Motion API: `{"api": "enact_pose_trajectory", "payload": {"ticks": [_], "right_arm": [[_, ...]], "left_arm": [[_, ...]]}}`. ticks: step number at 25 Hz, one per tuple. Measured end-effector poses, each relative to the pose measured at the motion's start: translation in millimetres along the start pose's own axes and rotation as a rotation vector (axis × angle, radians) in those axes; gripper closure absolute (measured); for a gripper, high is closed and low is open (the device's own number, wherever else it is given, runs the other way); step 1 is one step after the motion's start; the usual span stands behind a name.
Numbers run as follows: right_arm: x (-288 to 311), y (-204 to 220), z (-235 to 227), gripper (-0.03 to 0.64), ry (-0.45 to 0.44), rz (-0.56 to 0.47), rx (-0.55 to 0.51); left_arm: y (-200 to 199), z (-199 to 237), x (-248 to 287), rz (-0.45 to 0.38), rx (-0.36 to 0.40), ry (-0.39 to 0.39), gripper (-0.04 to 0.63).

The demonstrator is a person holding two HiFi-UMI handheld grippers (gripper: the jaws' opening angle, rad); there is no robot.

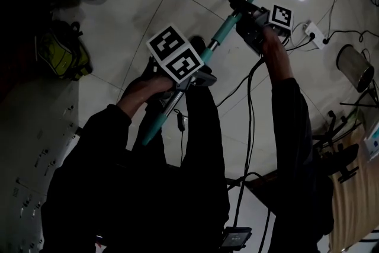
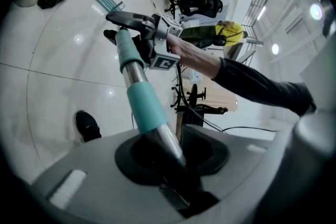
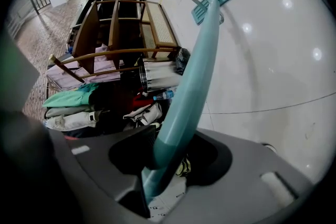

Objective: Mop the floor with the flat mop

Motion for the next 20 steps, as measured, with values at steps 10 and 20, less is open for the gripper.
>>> {"api": "enact_pose_trajectory", "payload": {"ticks": [10,20], "right_arm": [[16.8,103.2,10.1,0.439,-0.030,0.006,0.000],[69.9,311.9,-15.2,0.439,-0.052,0.113,0.051]], "left_arm": [[103.4,-17.1,-21.6,0.020,0.027,-0.031,0.462],[310.0,-26.6,-34.0,0.019,-0.051,-0.032,0.459]]}}
Point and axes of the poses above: the fingertips, and each gripper's own axes: x forward along the fingers, z to its left, y out of its underside, the point moved 4 cm from there along -x, backward along the fingers, and after that the axes turned 14 degrees about -y, right-handed, at the moved point
